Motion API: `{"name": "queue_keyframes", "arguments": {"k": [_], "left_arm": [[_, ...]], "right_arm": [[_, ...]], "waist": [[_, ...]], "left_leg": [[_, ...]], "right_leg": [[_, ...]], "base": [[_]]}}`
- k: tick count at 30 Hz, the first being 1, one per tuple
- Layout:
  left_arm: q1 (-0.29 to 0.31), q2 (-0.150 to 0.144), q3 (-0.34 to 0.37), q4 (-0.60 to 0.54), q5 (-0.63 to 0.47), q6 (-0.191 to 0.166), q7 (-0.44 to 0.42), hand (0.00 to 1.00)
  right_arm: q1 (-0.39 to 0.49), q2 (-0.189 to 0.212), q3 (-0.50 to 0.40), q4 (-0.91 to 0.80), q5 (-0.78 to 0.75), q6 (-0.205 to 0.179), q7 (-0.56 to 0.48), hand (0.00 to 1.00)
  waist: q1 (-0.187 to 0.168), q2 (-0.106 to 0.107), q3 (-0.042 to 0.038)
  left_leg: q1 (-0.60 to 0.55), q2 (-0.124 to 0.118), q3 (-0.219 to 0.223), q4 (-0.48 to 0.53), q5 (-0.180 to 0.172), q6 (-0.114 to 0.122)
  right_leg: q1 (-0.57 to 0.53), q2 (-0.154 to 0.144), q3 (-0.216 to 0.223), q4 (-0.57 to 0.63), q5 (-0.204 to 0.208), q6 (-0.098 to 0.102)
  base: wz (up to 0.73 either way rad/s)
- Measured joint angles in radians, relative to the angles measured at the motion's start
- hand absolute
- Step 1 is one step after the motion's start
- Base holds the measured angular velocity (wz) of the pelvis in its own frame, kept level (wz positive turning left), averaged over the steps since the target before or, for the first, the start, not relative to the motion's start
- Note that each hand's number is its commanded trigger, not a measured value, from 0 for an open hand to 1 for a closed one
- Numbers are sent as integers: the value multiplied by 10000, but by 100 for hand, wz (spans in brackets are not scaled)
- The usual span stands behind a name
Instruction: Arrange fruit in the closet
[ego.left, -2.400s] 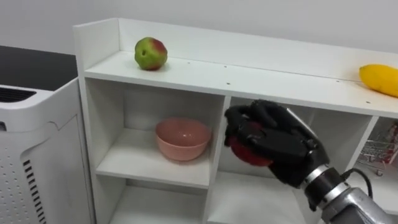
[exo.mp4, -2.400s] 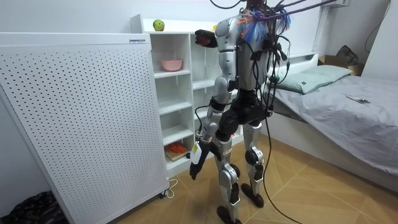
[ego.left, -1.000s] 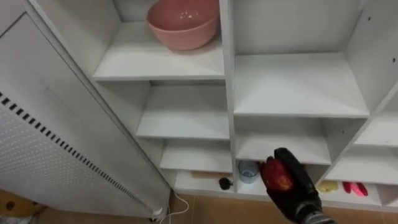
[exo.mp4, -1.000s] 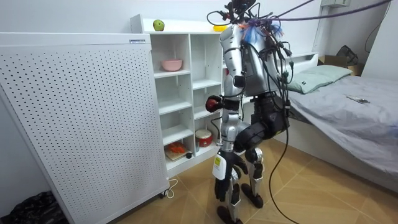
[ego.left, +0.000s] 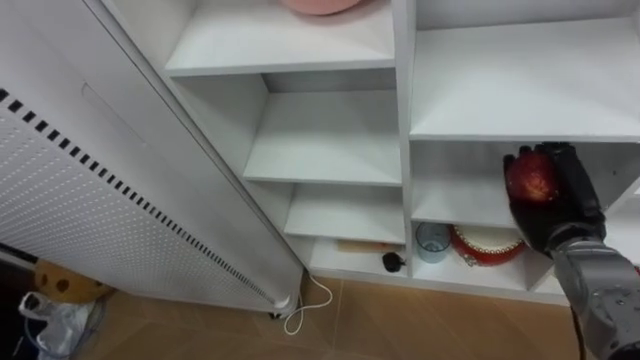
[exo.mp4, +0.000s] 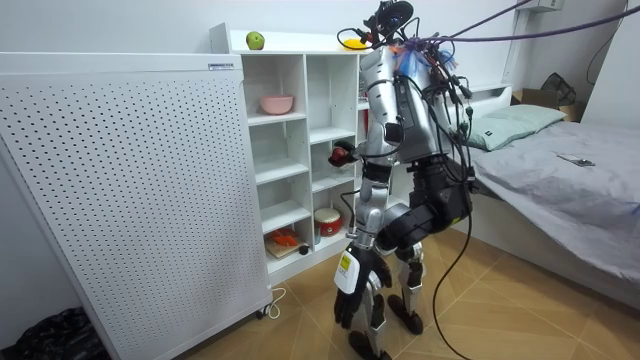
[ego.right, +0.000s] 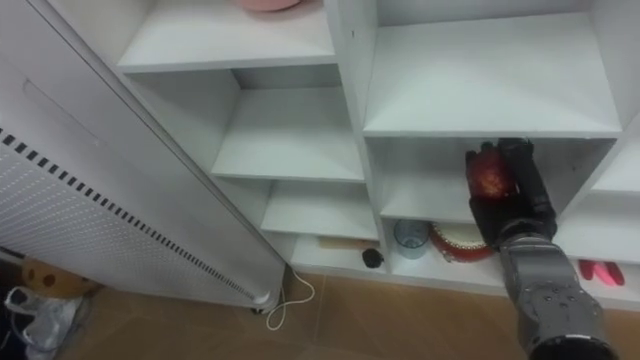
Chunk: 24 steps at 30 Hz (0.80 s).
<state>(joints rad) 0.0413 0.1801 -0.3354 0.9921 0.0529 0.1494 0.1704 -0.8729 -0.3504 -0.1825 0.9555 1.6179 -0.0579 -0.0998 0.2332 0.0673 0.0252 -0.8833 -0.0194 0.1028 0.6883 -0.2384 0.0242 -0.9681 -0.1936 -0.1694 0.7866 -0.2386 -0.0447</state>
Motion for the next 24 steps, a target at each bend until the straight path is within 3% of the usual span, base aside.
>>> {"name": "queue_keyframes", "arguments": {"k": [12, 24], "left_arm": [[480, 40, 1, 5, -5, -358, 152, 0], [574, 40, -7, 2, -3, -468, 121, 0]], "right_arm": [[1, -19, -482, -279, 399, -581, -399, 0], [7, -19, -790, -268, 666, -620, -510, 0]], "waist": [[-5, 55, -35], [1, 59, -28]], "left_leg": [[43, -35, 24, 46, -4, 5], [90, 34, 56, 60, -26, 18]], "right_leg": [[10, -45, 48, 144, -11, -10], [54, -16, 56, 132, -11, -11]], "base": [[0], [0]]}}
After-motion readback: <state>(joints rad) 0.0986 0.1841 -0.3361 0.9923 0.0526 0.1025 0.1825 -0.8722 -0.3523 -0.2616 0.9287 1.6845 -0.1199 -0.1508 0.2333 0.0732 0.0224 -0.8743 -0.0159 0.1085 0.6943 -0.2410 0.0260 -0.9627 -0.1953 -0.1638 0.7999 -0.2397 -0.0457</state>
